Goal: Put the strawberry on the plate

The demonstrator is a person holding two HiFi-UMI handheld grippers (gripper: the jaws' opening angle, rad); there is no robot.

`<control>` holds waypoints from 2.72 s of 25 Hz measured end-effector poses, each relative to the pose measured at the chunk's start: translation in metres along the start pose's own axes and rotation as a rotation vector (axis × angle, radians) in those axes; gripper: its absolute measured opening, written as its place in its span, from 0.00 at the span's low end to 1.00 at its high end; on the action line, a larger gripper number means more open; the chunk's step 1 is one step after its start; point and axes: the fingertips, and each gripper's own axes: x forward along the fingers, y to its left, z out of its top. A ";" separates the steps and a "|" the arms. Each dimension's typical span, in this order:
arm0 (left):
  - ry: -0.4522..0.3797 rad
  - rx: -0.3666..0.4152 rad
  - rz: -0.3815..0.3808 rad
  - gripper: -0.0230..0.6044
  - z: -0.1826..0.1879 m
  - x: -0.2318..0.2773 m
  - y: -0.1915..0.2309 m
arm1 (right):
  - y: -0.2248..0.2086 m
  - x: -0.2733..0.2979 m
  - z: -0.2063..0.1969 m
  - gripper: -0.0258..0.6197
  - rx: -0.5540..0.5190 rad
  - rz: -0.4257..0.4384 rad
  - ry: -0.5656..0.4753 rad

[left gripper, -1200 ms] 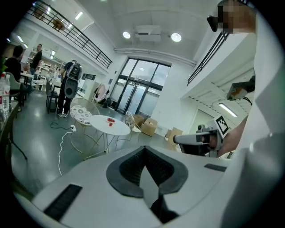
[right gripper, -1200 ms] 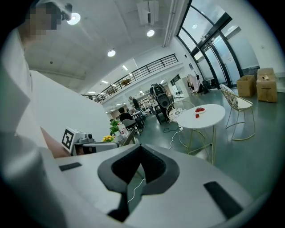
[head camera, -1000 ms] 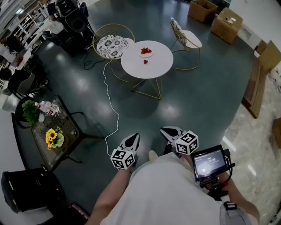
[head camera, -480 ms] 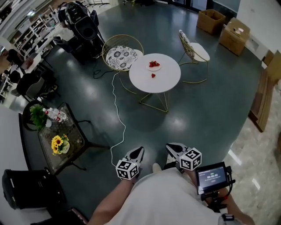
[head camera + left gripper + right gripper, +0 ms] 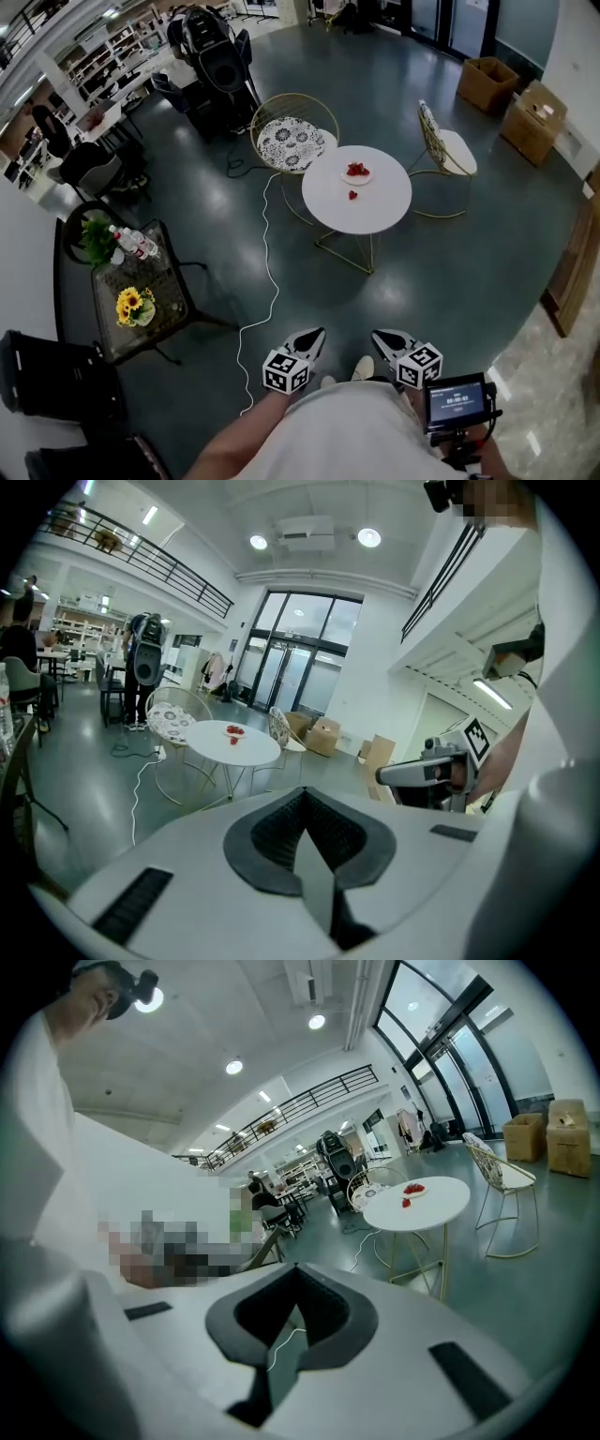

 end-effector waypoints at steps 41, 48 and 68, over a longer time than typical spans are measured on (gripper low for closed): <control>-0.003 0.050 -0.039 0.05 0.089 0.149 0.059 | -0.153 0.053 0.088 0.05 0.047 -0.075 -0.039; 0.001 0.076 -0.058 0.05 0.118 0.173 0.104 | -0.170 0.092 0.125 0.05 0.029 -0.103 -0.067; -0.022 0.058 -0.041 0.05 0.145 0.153 0.209 | -0.186 0.163 0.182 0.05 0.026 -0.211 -0.112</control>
